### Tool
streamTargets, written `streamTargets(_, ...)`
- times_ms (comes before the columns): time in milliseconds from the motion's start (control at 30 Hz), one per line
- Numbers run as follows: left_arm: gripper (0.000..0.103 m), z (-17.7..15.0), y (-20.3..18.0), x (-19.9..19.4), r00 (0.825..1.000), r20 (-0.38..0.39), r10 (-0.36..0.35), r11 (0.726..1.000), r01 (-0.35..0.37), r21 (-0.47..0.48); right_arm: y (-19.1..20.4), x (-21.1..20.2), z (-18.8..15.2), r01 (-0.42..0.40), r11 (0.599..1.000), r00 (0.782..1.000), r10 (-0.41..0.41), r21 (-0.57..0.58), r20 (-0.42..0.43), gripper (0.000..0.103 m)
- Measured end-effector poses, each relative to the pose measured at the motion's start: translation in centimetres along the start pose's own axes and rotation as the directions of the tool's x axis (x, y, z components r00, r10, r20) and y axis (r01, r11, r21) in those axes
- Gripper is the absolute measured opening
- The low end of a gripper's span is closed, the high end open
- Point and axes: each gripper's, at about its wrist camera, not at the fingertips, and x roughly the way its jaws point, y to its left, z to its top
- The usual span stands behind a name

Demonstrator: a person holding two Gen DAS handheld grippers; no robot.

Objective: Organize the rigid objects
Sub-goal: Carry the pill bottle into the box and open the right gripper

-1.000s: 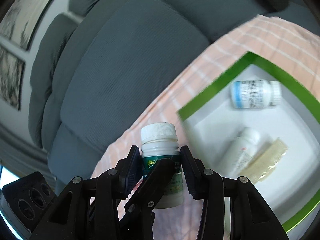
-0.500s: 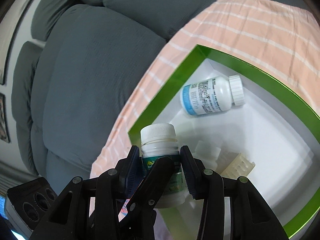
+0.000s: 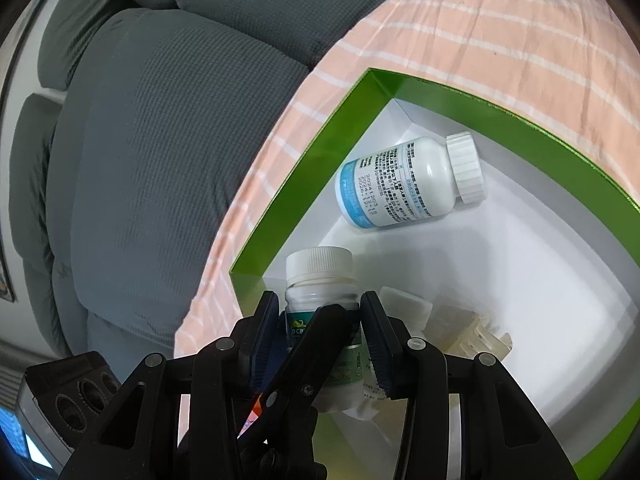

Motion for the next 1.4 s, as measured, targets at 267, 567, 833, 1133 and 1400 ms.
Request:
streamTargets(267,0.037,0.0,-0.1,0.4,1.0,-0.015,0.011,1.0,-0.011,0.005,-0.6,0.4,0.2,0.008,0.999,1.0,-0.008,0.031,-0.006,0.047)
streamTargets(567,0.038,0.1,0.0,0.7,0.999,-0.03,0.018,1.0,-0.018,0.003,-1.0,0.4,0.2,0.01,0.999,1.0,-0.01,0.049,-0.004,0.047)
streamTargets(833,0.04,0.2,0.0,0.7,0.999,-0.045,0.019,1.0,-0.019,-0.005,-0.8,0.2,0.1,0.012,0.999,1.0,-0.012,0.048,0.004,0.047)
streamTargets(1133,0.056,0.1,0.0,-0.4,0.999,-0.024,0.023,1.0,-0.023,-0.013,-0.5,-0.9,-0.2,0.006,0.999,0.999,-0.008,0.042,0.041,0.047)
streamTargets(1400,0.067,-0.1,0.1,-2.1,0.999,0.01,0.033,0.999,-0.033,-0.01,0.2,-2.7,-0.9,0.031,0.999,0.994,-0.033,0.015,0.102,0.047)
